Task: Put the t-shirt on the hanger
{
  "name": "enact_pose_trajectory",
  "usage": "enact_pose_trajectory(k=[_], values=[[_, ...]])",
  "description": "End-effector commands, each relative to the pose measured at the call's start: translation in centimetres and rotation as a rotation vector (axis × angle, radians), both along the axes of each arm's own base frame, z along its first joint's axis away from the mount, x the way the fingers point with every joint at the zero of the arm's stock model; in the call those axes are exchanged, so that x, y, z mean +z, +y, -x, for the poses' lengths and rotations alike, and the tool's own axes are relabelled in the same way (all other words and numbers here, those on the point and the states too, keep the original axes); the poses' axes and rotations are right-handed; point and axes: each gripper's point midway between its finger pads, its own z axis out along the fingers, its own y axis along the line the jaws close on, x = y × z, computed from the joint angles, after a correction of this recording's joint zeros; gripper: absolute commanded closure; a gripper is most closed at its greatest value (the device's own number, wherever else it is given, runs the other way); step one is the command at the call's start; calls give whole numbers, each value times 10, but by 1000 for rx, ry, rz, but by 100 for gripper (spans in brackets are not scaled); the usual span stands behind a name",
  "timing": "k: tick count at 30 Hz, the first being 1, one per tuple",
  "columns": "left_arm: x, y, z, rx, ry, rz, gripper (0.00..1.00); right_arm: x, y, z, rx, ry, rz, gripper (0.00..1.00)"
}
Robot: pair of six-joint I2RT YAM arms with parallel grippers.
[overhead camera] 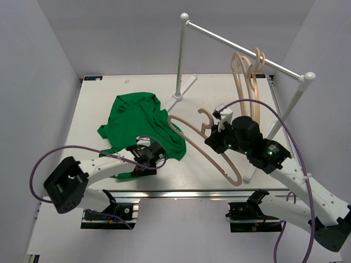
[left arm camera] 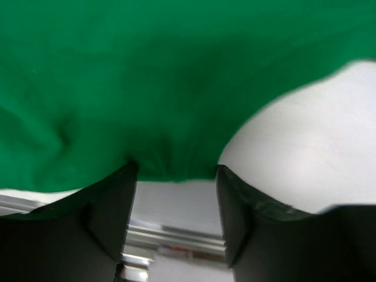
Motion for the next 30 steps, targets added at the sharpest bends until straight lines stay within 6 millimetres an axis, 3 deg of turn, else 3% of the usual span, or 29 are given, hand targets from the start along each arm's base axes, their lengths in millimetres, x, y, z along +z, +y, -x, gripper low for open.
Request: enact_pose_trajectory(k=[1,3,6,7,10,11,17,22,30], values=[[9,8,-18,68,-83,-69,35,27,1,0,-26,-65,-111,100],[6,8,-21,68,-85,-89,40,21,3,6,9,-52,-105,100],[4,6,-24,70,-93,-93,56,9,-1,11,18,-34,-76,100],[7,3,-26,70,-98,-84,70,7,-2,12,26,-39,-74,100],[20,0,-29,75,-119,-59,97,-3,1,25,122,-51,-62,100],[22,0,-30,76,-122,-62,100,-6,1,27,139,-58,-56,100],[56,-7,-38,37,-192,4,100,-18,7,53,331,-96,-62,100],[70,-8,-40,18,-194,-7,100,-24,16,76,500,-135,-83,100],[85,-13,-42,11,-196,6,100,-46,31,57,494,-129,-36,100]])
